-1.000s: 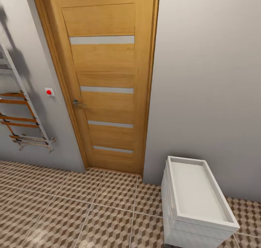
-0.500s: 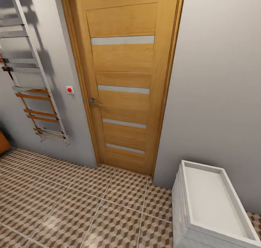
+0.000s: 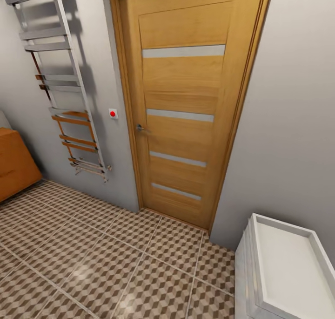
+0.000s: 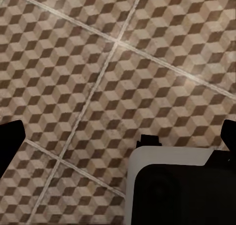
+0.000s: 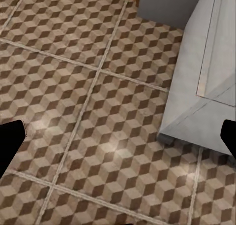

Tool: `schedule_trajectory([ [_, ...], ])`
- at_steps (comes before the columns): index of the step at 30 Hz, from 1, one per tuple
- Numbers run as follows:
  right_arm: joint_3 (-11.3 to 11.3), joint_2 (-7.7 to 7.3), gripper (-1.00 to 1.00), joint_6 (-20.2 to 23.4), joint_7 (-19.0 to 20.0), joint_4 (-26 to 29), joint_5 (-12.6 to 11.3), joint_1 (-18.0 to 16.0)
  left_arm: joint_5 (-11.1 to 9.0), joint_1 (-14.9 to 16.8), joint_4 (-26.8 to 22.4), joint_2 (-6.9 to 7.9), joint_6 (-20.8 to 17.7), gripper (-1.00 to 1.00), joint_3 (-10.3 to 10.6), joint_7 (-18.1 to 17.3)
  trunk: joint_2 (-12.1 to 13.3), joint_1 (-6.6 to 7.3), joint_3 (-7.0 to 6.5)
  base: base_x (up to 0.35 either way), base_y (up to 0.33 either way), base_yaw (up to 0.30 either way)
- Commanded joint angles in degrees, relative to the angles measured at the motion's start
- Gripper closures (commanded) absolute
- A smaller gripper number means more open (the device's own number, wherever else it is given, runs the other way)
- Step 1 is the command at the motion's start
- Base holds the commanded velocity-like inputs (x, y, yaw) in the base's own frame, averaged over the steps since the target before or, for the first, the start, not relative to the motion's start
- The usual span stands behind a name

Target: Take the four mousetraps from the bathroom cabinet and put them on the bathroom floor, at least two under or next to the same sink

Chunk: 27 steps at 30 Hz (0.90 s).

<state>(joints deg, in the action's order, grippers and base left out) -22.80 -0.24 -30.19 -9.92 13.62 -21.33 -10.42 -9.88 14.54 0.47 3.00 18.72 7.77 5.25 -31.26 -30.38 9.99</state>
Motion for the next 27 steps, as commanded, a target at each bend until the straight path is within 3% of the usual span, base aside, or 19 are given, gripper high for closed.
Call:
schedule_trajectory([
  [1,-0.49,-0.03,-1.00,-0.13,-0.45,0.01,-0.20,-0.04,-0.49,0.05,0.05,-0.01,0.17,-1.00,0.50,0.11,-0.08,-0.02,0.10,0.000,0.000,0.258],
  [27,-0.49,-0.03,-1.00,-0.13,-0.45,0.01,-0.20,-0.04,-0.51,0.04,0.05,-0.01,0.09,-1.00,0.50,0.11,-0.08,-0.02,0.10,0.000,0.000,0.258],
])
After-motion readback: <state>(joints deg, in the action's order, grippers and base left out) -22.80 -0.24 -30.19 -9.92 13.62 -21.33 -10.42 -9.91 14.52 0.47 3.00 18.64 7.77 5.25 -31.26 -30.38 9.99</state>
